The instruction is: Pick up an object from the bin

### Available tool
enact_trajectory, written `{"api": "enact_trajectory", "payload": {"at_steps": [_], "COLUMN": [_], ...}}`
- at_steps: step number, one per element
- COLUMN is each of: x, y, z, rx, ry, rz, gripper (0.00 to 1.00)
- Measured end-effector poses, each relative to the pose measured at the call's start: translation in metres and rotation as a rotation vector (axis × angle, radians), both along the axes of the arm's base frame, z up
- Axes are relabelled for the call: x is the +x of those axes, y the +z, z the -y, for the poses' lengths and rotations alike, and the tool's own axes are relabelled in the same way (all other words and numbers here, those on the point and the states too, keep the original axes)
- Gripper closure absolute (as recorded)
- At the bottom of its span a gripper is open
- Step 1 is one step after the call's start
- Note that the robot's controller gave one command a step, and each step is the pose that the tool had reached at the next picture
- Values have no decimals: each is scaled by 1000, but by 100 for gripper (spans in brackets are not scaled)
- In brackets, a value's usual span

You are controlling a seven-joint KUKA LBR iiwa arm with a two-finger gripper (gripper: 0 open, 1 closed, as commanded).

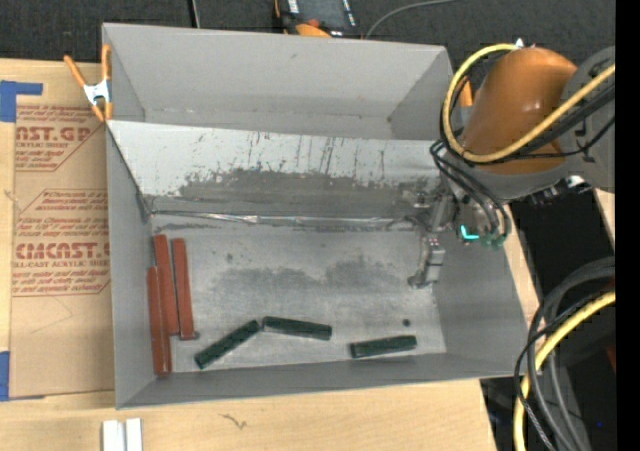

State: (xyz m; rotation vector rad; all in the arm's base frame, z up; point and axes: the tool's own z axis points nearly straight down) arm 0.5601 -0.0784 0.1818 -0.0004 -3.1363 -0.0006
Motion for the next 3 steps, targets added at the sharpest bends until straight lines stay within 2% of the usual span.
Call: {"api": "enact_trajectory", "payload": {"at_steps": [1, 2, 3], "x": [-50, -57, -55], "y": [-11, -111, -107], "z": [-78, -157, -153], "rx": [3, 3, 0], "ry": [198, 72, 68], "rz": [4, -2, 4], "gripper": [0, 0, 100]}}
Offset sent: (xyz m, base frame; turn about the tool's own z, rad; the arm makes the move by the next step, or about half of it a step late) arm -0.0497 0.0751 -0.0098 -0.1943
